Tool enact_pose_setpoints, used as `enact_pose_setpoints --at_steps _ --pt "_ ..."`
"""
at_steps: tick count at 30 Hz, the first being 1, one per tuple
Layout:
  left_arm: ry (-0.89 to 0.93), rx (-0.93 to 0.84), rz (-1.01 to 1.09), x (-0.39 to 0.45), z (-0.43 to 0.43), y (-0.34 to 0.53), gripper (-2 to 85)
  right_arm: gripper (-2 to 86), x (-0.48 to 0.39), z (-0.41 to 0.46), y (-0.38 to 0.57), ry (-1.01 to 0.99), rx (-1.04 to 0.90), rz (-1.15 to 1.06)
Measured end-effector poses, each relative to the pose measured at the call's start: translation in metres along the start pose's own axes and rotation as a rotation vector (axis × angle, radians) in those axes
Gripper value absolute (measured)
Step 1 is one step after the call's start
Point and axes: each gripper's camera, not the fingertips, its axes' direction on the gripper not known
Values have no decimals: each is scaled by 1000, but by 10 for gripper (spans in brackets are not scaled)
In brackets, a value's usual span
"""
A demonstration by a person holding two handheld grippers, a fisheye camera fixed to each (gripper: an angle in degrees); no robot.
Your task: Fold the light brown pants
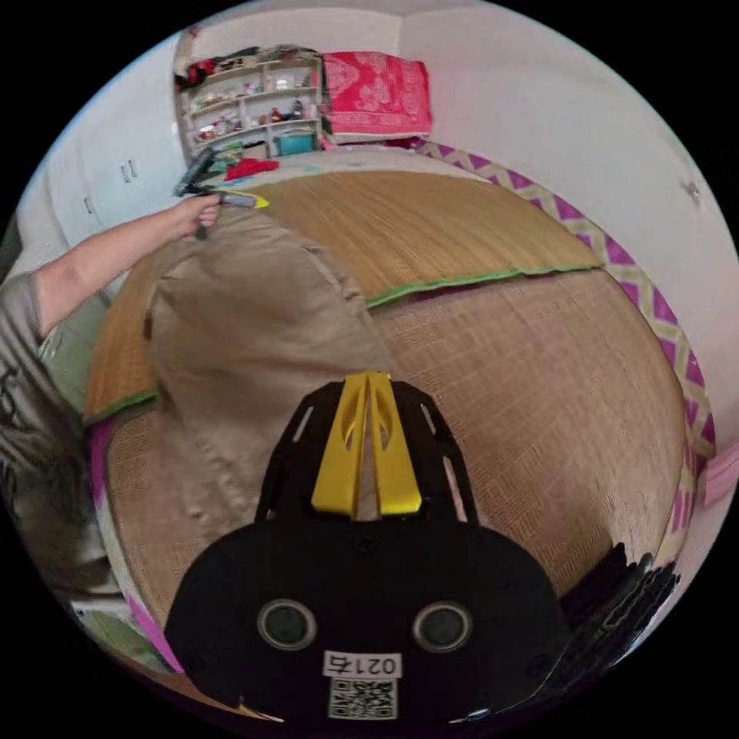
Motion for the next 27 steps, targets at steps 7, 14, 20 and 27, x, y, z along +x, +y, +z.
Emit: enact_pose_setpoints --at_steps 7,14,20,27 --pt "500 -284 252 107 -24 69 -9 -8 -136 -10 99 30 -165 -228" --pt "563 -298 -47 23 16 141 -10 -3 -148 -33 171 178 -105 5" --pt "649 -70 -276 -69 -37 205 -9 94 -80 -154 330 239 91 760" --pt "746 54 -271 -74 -97 286 -9 133 -48 -189 516 -25 359 1433"
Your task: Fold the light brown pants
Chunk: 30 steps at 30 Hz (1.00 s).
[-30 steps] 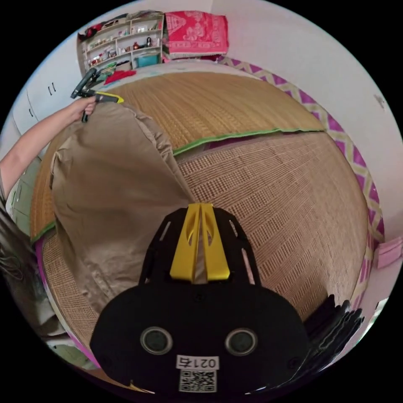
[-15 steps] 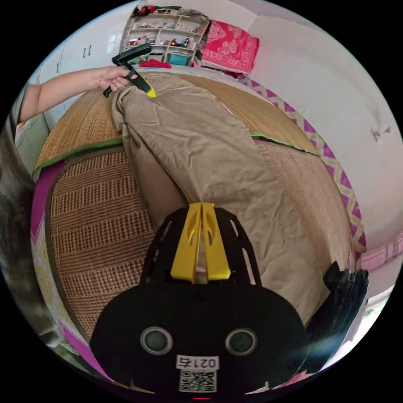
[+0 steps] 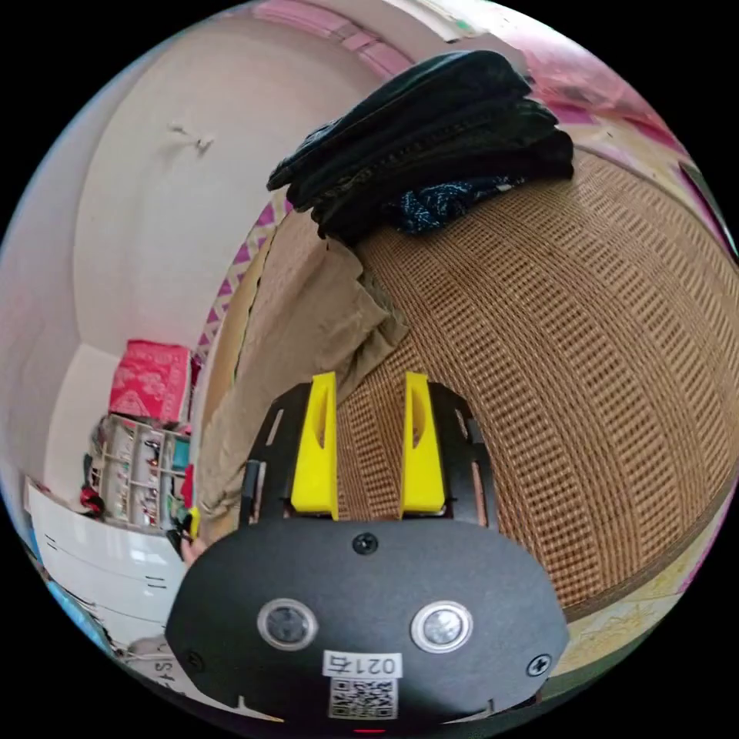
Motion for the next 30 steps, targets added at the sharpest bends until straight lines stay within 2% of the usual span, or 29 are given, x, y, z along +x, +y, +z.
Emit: enact_pose_setpoints --at_steps 3,6,8,11,16,18,24,26,30 --pt "-39 37 19 -4 -13 22 -9 132 11 -1 1 -72 20 80" --pt "66 104 7 -20 -35 31 -9 108 22 5 -5 -95 33 158" --pt "64 101 34 -17 -42 33 -9 95 30 8 -8 -136 44 219" --pt "32 110 60 -9 -55 36 -9 72 30 14 -10 -155 42 226" --pt "79 182 39 -17 -88 46 -9 7 23 17 -4 -245 41 263" --pt "76 185 42 -15 -96 46 -9 2 -10 4 -2 -253 73 158" --pt "84 186 44 -10 -120 42 -9 -2 -224 -28 48 -266 156 -430" --pt "90 184 46 -8 -127 40 -9 -2 -326 -7 101 -223 123 -703" --pt "96 191 51 -2 -145 35 -9 -2 -448 50 204 -187 75 -1028"
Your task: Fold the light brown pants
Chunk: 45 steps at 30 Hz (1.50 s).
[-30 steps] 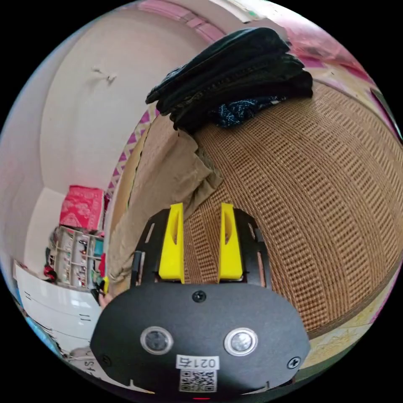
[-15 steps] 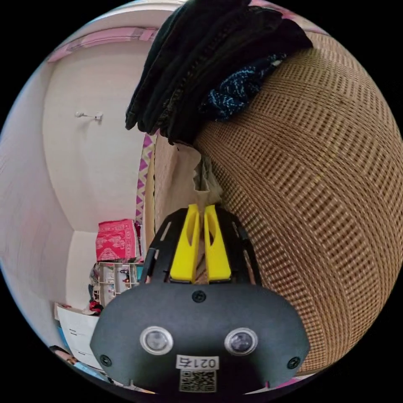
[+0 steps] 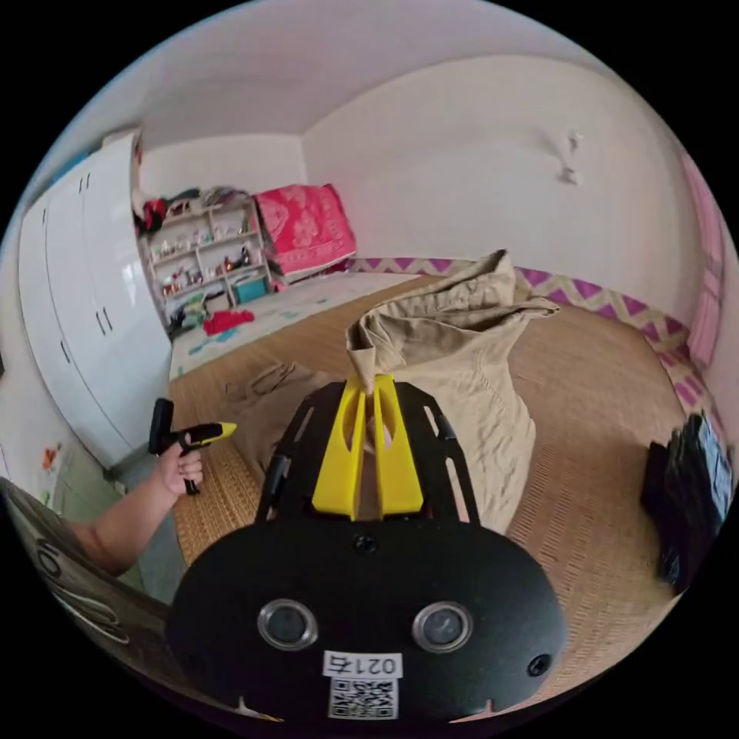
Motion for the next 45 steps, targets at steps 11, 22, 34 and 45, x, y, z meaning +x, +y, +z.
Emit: enact_pose_setpoints --at_steps 11,22,34,45 --pt "5 7 -6 22 -38 -31 -9 17 -161 224 36 116 -365 -260" --pt "6 0 -9 58 -72 -77 -9 2 -112 187 13 -84 -318 -160" --pt "-325 446 -332 81 -223 -129 124 -6 -47 100 75 -91 -341 -159" --pt "-438 212 -513 117 -142 -267 51 -6 43 -23 192 -151 -367 207"
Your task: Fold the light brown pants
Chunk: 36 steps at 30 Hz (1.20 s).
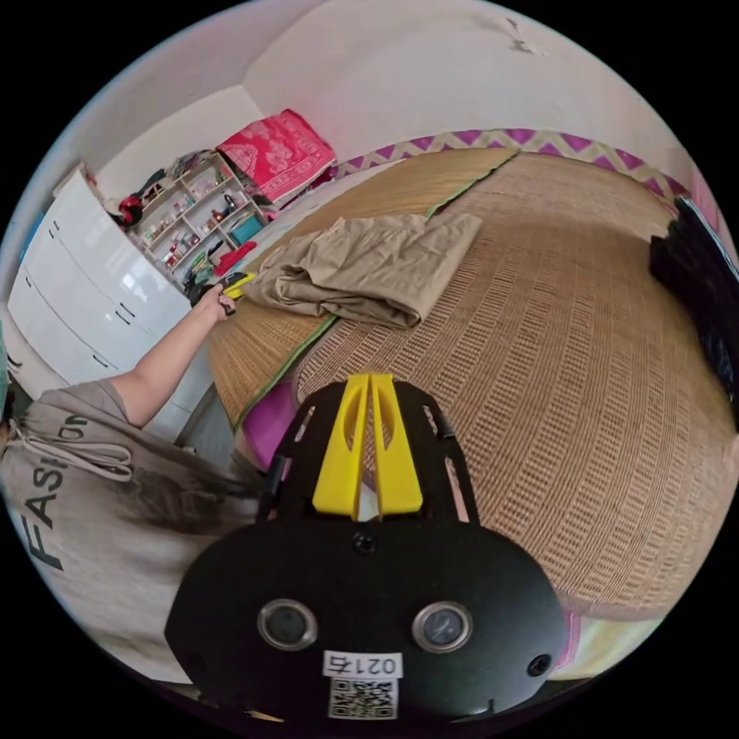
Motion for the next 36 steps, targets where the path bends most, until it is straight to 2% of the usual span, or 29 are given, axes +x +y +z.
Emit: enact_pose_setpoints --at_steps 3,5,7,8,10,11,13,14,16,18,21,22,24,27,31,32,33,34,35,36 --pt "83 41 8 37 -4 5 11 -6 16 -11 21 12 19 46" --pt "103 67 122 98 -19 9 1 -6 30 -18 35 36 15 71" --pt "48 86 360 226 -40 30 -3 -6 41 -23 46 41 21 91" --pt "41 91 423 261 -44 40 -4 -6 48 -25 53 34 21 108" --pt "5 114 668 401 -48 96 -3 -6 59 -24 62 6 15 132" --pt "-13 118 741 437 -46 115 -3 -6 65 -24 66 -9 15 140" --pt "-107 123 1028 572 -21 209 0 -6 74 -24 72 -19 16 149" --pt "-128 121 1102 602 -11 236 1 -6 79 -25 76 -23 19 153" --pt "-202 105 1351 696 37 347 5 -6 86 -27 82 -33 32 157" --pt "-248 50 1521 741 87 433 9 -6 95 -30 90 -43 47 174" --pt "-351 -162 1764 762 193 563 11 -6 112 -31 104 -69 53 218" --pt "-427 -267 1859 751 239 609 12 -6 118 -31 108 -81 54 233" --pt "-557 -358 1959 728 290 657 11 -6 128 -32 114 -99 52 253" --pt "-551 -256 1946 746 290 674 11 -6 140 -38 121 -109 67 266" --pt "-426 -59 1909 796 259 672 19 -6 157 -43 125 -102 79 294" --pt "-408 -69 1925 795 262 676 22 -6 161 -42 124 -108 80 303" --pt "-404 -152 1975 785 283 688 29 -6 164 -41 123 -113 78 307" --pt "-483 -334 2041 764 321 703 39 -6 167 -38 121 -124 73 312" --pt "-539 -405 2059 752 339 708 40 -6 169 -35 117 -135 67 312" --pt "-535 -301 2090 736 339 715 43 -6 169 -35 115 -141 65 307"
